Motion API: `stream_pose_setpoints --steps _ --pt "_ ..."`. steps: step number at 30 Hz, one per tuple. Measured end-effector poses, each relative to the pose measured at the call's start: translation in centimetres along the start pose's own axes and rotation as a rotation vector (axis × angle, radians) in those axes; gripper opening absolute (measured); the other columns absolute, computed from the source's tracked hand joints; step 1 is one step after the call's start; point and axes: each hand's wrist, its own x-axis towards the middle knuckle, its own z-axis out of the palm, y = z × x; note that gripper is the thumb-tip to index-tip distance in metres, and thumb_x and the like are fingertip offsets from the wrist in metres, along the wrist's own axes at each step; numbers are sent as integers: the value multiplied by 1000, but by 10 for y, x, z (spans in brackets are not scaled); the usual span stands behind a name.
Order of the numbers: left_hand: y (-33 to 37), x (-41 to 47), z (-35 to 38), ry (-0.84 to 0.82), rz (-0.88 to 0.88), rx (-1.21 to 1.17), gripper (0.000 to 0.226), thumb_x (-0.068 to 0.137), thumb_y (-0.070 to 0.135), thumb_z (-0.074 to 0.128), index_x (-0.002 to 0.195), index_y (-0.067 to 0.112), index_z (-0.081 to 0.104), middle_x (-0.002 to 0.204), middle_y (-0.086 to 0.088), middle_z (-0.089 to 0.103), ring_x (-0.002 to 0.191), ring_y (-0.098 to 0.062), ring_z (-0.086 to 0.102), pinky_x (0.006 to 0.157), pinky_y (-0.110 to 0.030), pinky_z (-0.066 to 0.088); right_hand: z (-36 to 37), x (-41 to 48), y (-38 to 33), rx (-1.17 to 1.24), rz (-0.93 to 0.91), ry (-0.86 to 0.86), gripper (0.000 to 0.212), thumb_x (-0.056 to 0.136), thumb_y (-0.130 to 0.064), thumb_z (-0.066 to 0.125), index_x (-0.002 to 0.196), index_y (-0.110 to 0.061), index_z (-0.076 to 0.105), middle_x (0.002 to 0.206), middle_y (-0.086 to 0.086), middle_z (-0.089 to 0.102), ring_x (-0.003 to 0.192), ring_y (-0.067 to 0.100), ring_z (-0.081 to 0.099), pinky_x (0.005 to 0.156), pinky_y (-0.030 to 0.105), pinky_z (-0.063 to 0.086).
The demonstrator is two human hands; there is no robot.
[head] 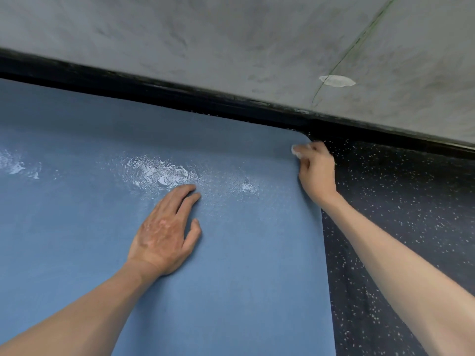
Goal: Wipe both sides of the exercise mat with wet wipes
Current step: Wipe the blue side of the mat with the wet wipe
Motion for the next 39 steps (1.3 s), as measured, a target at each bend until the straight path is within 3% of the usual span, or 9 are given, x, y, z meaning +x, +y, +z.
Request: stream_pose_setpoints --steps 5,9,11,14,18,23,29,33,39 --pt "1 -2 -1 17 2 4 51 89 32 39 131 9 53 141 -1 46 133 -17 40 111 -26 25 -22 -92 -1 5 -79 -51 26 87 -7 46 89 -4 72 88 7 59 75 28 57 68 35 49" --pt "1 -2 1 16 11 19 51 89 33 39 132 9 52 142 -1 44 133 -17 39 112 -24 22 -5 -28 12 -38 19 33 28 80 14 52 90 -1 74 90 15 63 79 30 61 71 27 46" --pt "1 -2 1 26 14 27 51 88 33 39 132 9 52 142 -1 45 133 -17 38 111 -23 21 1 -1 11 14 112 37 31 81 15 51 95 0 74 96 17 64 85 31 63 76 24 45" --pt "0 -1 1 33 15 18 51 88 33 39 131 9 53 141 -1 45 132 -16 38 110 -22 21 -8 -34 5 33 70 35 21 86 7 57 93 -2 74 90 13 63 80 26 61 73 30 49" --pt "1 -2 0 33 7 16 51 88 33 39 131 9 53 141 -2 46 132 -17 39 111 -23 22 -37 -109 2 62 32 -22 18 86 8 59 88 -3 73 88 7 62 76 17 58 72 10 41" --pt "1 -2 0 35 18 8 52 88 33 39 131 8 53 141 -2 46 131 -16 39 110 -23 23 -20 -46 14 50 167 47 19 86 9 62 93 -3 76 95 15 65 83 26 62 75 -3 34" --pt "1 -3 0 51 33 3 53 88 34 37 131 8 53 140 -2 46 132 -18 40 111 -27 27 -35 -118 4 62 72 41 24 81 16 61 86 -3 73 87 4 61 75 9 56 71 3 37" --pt "-1 -4 2 60 14 -12 54 88 36 35 133 11 51 142 1 44 133 -16 39 111 -31 34 -50 -181 -5 142 199 3 30 80 17 64 84 -11 74 91 -6 63 83 -2 59 71 4 39" --pt "-1 -8 2 86 32 -52 54 87 35 36 132 9 52 140 -2 46 130 -19 42 107 -36 40 -60 -214 -32 299 402 -22 41 88 6 62 90 -34 70 100 -14 66 89 -1 61 77 7 44"
